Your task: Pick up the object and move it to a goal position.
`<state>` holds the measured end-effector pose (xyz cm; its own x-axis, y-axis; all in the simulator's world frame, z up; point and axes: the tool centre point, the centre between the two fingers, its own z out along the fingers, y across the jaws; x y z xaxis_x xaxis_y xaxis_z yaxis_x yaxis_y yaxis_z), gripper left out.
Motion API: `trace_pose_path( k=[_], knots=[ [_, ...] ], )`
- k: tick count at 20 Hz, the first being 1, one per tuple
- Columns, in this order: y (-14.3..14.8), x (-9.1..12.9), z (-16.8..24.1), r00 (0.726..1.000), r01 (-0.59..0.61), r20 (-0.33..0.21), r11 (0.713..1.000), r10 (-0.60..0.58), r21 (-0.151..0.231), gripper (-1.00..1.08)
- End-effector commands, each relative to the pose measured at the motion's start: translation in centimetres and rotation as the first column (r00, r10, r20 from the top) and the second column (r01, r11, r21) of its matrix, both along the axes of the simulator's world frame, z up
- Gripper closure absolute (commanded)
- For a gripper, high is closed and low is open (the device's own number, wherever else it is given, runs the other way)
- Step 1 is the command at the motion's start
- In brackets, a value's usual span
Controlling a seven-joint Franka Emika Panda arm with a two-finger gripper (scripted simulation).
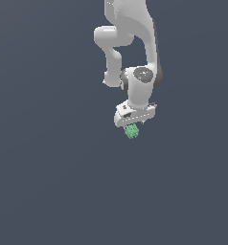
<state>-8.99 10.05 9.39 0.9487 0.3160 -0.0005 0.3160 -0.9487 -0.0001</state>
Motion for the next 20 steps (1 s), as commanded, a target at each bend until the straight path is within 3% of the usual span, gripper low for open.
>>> trace_pose_path(
  k=[1,16,17,20],
  knots=[
    [0.0,0.0,-0.3,1.0,0.0,0.0,1.0,0.0,0.0,-0.92],
    [0.0,-0.2,-5.0,1.0,-0.002,0.0,1.0,0.002,0.0,-0.92],
    [0.0,-0.2,-5.0,1.0,-0.002,0.0,1.0,0.002,0.0,1.08],
    [0.0,-0.2,-5.0,1.0,-0.002,0.0,1.0,0.002,0.0,1.08]
  ],
)
